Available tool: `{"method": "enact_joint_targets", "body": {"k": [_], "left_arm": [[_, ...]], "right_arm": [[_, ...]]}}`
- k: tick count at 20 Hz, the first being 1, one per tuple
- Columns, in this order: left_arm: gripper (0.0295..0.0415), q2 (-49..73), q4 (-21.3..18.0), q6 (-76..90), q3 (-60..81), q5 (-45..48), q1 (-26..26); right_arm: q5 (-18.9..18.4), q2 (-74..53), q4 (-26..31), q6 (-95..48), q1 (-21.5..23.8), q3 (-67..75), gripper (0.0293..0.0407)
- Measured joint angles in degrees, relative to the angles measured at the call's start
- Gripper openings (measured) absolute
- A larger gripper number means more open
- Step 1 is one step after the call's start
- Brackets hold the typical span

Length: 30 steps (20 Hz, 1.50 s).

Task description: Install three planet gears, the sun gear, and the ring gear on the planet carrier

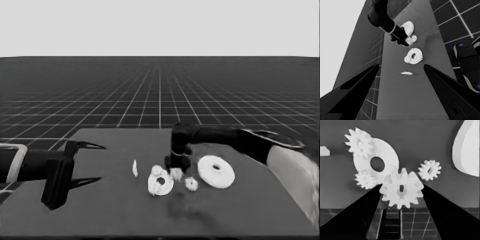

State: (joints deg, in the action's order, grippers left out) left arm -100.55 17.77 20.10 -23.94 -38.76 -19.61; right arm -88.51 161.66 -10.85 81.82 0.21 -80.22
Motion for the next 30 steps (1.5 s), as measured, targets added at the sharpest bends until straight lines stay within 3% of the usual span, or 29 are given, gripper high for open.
{"method": "enact_joint_targets", "body": {"k": [6,9,16,18,19,26,28,30], "left_arm": [[0.0385,0.00,0.00,0.00,0.00,0.00,0.00],[0.0385,0.00,0.00,0.00,0.00,0.00,0.00],[0.0385,0.00,0.00,0.00,0.00,0.00,0.00],[0.0385,0.00,0.00,0.00,0.00,0.00,0.00],[0.0385,0.00,0.00,0.00,0.00,0.00,0.00],[0.0385,0.00,0.00,0.00,0.00,0.00,0.00],[0.0385,0.00,0.00,0.00,0.00,0.00,0.00],[0.0385,0.00,0.00,0.00,0.00,0.00,0.00]], "right_arm": [[0.43,4.09,0.26,-2.41,0.06,-6.37,0.0312],[2.60,5.29,-6.70,-5.08,-7.28,-10.73,0.0312],[3.42,5.76,-8.27,-6.01,-8.92,-12.37,0.0312],[3.44,5.77,-8.29,-6.02,-8.94,-12.39,0.0372],[3.44,5.78,-8.30,-6.03,-8.94,-12.40,0.0381],[3.45,5.78,-8.31,-6.03,-8.95,-12.40,0.0385],[1.15,4.49,-3.00,-3.26,-3.32,-7.79,0.0385],[0.66,4.30,-0.89,-2.69,-1.03,-6.91,0.0385]]}}
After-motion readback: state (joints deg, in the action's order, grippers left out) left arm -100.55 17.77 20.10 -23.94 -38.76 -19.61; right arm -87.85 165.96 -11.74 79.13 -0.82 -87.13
